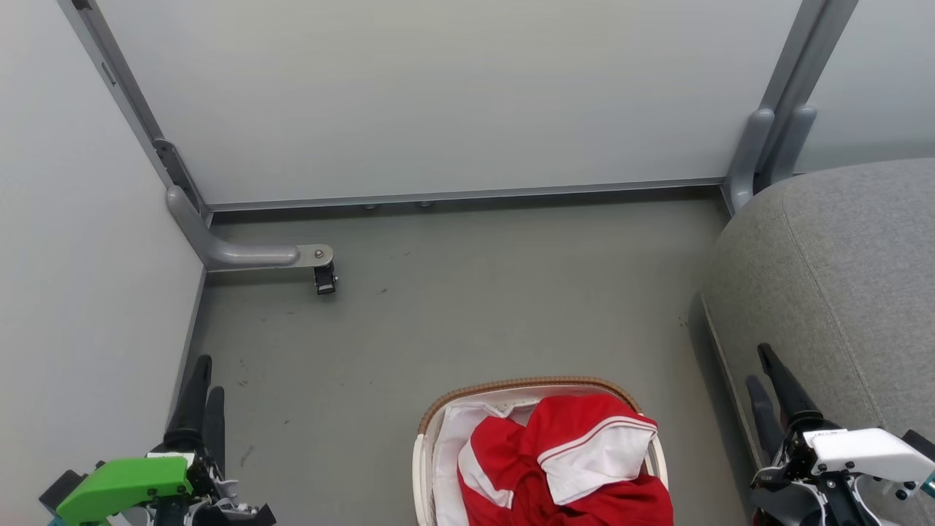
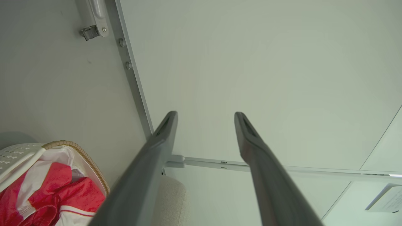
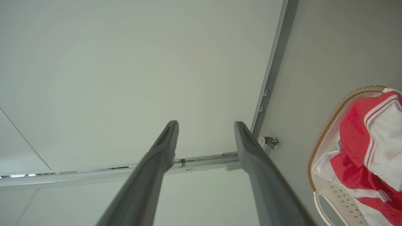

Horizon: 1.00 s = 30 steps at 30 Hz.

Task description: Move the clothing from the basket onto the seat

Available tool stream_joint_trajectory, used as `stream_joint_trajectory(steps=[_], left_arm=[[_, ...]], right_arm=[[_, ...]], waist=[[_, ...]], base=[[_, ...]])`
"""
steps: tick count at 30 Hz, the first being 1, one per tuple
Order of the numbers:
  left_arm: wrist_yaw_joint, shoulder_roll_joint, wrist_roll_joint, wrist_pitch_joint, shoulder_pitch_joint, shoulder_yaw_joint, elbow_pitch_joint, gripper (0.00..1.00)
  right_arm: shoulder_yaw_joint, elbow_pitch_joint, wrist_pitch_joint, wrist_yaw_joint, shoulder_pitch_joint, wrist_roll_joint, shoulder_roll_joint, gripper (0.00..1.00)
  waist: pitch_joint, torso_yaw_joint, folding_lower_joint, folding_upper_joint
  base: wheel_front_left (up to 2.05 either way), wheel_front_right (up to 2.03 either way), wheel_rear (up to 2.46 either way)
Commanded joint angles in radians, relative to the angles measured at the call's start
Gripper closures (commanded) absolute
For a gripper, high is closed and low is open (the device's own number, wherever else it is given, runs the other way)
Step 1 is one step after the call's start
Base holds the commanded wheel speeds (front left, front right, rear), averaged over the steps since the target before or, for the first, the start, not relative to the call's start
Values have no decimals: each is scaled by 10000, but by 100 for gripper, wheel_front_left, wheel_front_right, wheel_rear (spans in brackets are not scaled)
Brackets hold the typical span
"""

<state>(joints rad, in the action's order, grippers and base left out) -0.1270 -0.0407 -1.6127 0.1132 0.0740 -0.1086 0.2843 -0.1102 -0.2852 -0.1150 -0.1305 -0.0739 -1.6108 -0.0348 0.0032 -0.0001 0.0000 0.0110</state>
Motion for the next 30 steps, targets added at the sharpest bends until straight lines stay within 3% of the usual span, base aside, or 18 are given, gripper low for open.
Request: stream_joint_trajectory(steps=[1,13,30], left_arm=[[-6,-12,34,-79,45,76,-96,0],[-13,-28,591,-668,-109,586,-447,0],[-22,-50,3839,-1380,-157,899,-1283,0]], right_arm=[[49,70,78,-2,-46,52,-21,0],[183,198,670,-2,29,937,-48,0],[-109,910,1386,-2,48,3997,-82,0]], waist=[[3,0,0,-1],[30,1,0,-12],[111,21,0,-26]], base=[[0,0,0],[0,0,0],[0,0,0]])
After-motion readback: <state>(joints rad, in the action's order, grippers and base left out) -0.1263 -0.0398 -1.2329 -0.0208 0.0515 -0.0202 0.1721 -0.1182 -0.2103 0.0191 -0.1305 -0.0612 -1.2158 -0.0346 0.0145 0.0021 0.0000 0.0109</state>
